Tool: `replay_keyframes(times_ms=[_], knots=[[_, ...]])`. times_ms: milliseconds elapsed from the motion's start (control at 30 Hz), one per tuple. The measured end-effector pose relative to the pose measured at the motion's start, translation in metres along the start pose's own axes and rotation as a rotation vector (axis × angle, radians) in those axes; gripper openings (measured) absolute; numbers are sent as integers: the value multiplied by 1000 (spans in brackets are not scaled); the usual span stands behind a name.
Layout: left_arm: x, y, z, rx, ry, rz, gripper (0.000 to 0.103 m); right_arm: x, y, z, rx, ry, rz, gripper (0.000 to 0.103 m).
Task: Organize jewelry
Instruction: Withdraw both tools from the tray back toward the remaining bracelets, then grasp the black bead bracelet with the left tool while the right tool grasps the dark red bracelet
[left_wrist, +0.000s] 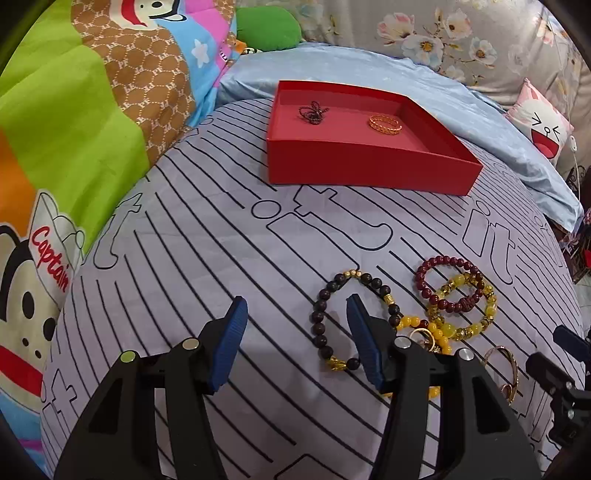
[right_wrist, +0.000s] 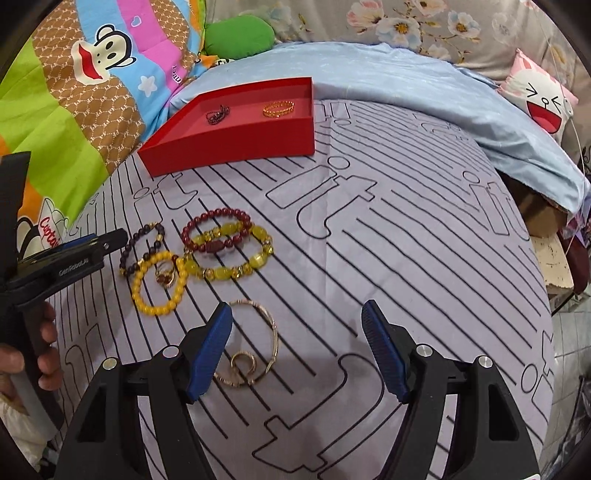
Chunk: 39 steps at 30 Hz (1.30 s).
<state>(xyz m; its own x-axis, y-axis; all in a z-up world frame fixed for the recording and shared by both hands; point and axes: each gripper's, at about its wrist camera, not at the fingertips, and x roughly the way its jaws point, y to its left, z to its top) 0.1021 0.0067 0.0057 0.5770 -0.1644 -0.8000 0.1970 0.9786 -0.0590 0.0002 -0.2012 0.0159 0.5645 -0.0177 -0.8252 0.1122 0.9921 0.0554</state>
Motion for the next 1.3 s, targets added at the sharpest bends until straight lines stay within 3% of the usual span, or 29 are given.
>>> replay_keyframes(times_ms=[67, 267, 367, 433, 467, 867, 1300], knots=[[5, -3, 0, 11, 3, 11, 52, 1, 1, -2, -3, 5, 2, 70], [16, -9, -4, 27, 17, 14, 38, 1, 3, -3, -15, 5, -3, 70], [15, -12, -5, 38, 6, 4, 26, 3, 4, -3, -15, 10, 3, 70], [15, -12, -6, 38, 1, -12, 9, 4, 5, -3, -15, 13, 9, 70], [14, -12, -7, 31, 0, -20, 8, 5, 6, -2, -13, 14, 14, 70], [8, -7, -17, 17, -22, -20, 8, 28, 30, 33, -51, -9, 63, 68], [8, -8, -18, 24, -37, -13, 8, 72, 40, 71, -54, 21, 74, 51]])
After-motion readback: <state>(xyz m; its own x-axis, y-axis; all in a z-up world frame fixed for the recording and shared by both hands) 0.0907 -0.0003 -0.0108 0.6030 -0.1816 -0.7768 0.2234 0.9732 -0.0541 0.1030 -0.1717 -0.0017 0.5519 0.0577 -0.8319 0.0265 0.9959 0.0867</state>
